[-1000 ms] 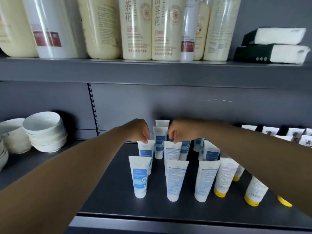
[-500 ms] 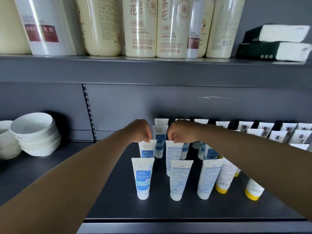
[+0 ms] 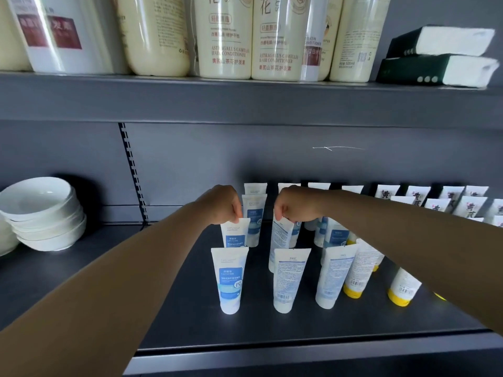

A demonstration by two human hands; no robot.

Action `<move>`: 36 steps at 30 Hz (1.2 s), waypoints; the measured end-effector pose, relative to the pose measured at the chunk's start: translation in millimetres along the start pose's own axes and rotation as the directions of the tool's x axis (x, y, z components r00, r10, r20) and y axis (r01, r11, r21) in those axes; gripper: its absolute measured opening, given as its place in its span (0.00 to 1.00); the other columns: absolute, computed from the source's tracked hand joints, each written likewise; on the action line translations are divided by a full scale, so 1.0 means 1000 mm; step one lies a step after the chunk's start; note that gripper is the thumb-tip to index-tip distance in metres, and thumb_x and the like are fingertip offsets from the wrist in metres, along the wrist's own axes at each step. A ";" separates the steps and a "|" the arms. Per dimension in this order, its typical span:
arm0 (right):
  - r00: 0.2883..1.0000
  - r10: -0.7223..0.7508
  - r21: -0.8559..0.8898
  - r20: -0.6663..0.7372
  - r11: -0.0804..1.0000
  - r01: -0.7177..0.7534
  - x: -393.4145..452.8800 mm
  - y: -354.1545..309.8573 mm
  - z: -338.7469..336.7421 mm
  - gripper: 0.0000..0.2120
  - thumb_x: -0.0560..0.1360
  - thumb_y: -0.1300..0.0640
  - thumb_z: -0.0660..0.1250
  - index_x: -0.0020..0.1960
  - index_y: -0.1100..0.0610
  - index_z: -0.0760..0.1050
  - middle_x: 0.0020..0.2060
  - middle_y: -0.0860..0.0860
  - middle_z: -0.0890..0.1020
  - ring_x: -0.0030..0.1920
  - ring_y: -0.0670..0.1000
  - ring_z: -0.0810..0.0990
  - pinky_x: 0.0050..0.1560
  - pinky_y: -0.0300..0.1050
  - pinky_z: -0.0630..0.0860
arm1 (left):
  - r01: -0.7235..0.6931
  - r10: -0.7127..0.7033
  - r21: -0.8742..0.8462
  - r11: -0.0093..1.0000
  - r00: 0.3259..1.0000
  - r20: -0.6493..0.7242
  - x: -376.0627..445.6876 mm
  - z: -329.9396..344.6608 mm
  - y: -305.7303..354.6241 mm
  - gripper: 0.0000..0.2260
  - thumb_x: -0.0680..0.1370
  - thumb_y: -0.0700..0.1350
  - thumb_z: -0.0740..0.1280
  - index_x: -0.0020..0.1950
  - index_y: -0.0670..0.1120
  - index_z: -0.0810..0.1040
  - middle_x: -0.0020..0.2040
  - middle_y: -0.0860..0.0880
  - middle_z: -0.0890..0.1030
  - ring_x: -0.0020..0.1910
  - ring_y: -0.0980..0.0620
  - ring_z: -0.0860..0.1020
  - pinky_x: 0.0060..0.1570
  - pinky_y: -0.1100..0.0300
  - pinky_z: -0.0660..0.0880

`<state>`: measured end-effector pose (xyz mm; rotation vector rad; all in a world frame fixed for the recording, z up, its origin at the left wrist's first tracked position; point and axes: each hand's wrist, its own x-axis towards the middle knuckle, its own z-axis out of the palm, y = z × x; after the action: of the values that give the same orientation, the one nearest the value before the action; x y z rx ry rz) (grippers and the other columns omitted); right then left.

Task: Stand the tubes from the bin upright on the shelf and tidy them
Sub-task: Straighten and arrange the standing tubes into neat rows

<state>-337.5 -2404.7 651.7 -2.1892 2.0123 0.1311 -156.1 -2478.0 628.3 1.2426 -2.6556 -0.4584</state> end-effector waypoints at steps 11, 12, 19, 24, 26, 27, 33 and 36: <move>0.984 -0.179 -0.203 0.006 0.963 0.177 0.005 0.010 -0.001 0.14 0.71 0.68 0.64 0.50 0.56 0.82 0.55 0.49 0.75 0.56 0.50 0.74 0.56 0.45 0.74 | -0.004 0.004 -0.033 0.999 1.000 -0.001 0.002 0.000 -0.005 0.07 0.73 0.39 0.72 0.50 0.43 0.84 0.50 0.47 0.84 0.49 0.50 0.81 0.53 0.61 0.76; 0.984 -0.176 -0.201 0.006 0.964 0.174 0.006 0.012 0.000 0.11 0.71 0.67 0.66 0.49 0.56 0.83 0.55 0.49 0.76 0.56 0.50 0.75 0.57 0.45 0.73 | -0.003 0.003 -0.032 0.999 1.000 0.002 0.002 0.000 -0.005 0.07 0.73 0.39 0.72 0.50 0.43 0.84 0.50 0.47 0.84 0.49 0.50 0.81 0.52 0.61 0.75; 0.994 -0.108 -0.151 0.021 0.982 0.110 0.001 0.018 -0.001 0.06 0.73 0.60 0.69 0.48 0.58 0.83 0.46 0.48 0.82 0.46 0.47 0.78 0.54 0.44 0.75 | -0.009 0.009 -0.014 1.000 1.000 0.007 0.003 -0.001 -0.004 0.06 0.72 0.39 0.72 0.48 0.44 0.84 0.49 0.47 0.84 0.48 0.50 0.80 0.47 0.63 0.73; 0.997 -0.080 -0.114 -0.009 0.990 0.078 -0.003 0.019 0.000 0.07 0.73 0.62 0.69 0.50 0.59 0.82 0.47 0.50 0.84 0.44 0.47 0.78 0.52 0.42 0.75 | -0.012 0.012 -0.001 1.000 1.000 0.008 0.003 -0.001 -0.002 0.07 0.73 0.39 0.71 0.49 0.43 0.84 0.50 0.47 0.84 0.49 0.49 0.80 0.49 0.62 0.73; 0.997 -0.077 -0.101 -0.015 0.992 0.075 -0.004 0.019 0.001 0.07 0.74 0.62 0.69 0.50 0.59 0.83 0.48 0.50 0.84 0.46 0.47 0.80 0.53 0.41 0.75 | -0.013 0.013 -0.002 1.000 1.000 0.010 0.004 -0.001 -0.002 0.07 0.73 0.39 0.71 0.50 0.43 0.84 0.50 0.47 0.84 0.49 0.49 0.80 0.49 0.62 0.73; 0.997 -0.077 -0.101 -0.017 0.992 0.075 -0.004 0.019 0.000 0.07 0.74 0.63 0.68 0.51 0.59 0.83 0.49 0.50 0.84 0.47 0.48 0.80 0.53 0.41 0.75 | -0.012 0.012 -0.003 1.000 1.000 0.011 0.004 -0.001 -0.003 0.07 0.73 0.39 0.71 0.50 0.43 0.84 0.50 0.47 0.84 0.49 0.49 0.80 0.49 0.62 0.74; 0.999 -0.037 -0.167 -0.032 0.985 0.031 -0.009 0.023 -0.005 0.08 0.74 0.61 0.68 0.52 0.58 0.82 0.49 0.49 0.84 0.40 0.45 0.78 0.47 0.37 0.72 | -0.012 0.012 -0.003 1.000 1.000 0.011 0.005 0.000 -0.004 0.07 0.73 0.39 0.72 0.50 0.43 0.84 0.51 0.47 0.84 0.49 0.49 0.80 0.52 0.60 0.76; 0.998 -0.005 -0.165 -0.055 0.986 -0.004 -0.012 0.027 -0.006 0.08 0.74 0.61 0.68 0.52 0.57 0.82 0.50 0.49 0.84 0.41 0.44 0.76 0.52 0.40 0.75 | -0.012 0.012 -0.003 1.000 1.000 0.010 0.005 -0.001 -0.004 0.07 0.73 0.39 0.72 0.50 0.43 0.84 0.51 0.47 0.84 0.50 0.49 0.80 0.52 0.60 0.76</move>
<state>-365.9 -2396.0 657.8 -2.3159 2.0997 0.2475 -156.1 -2484.8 627.4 1.2262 -2.6677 -0.4679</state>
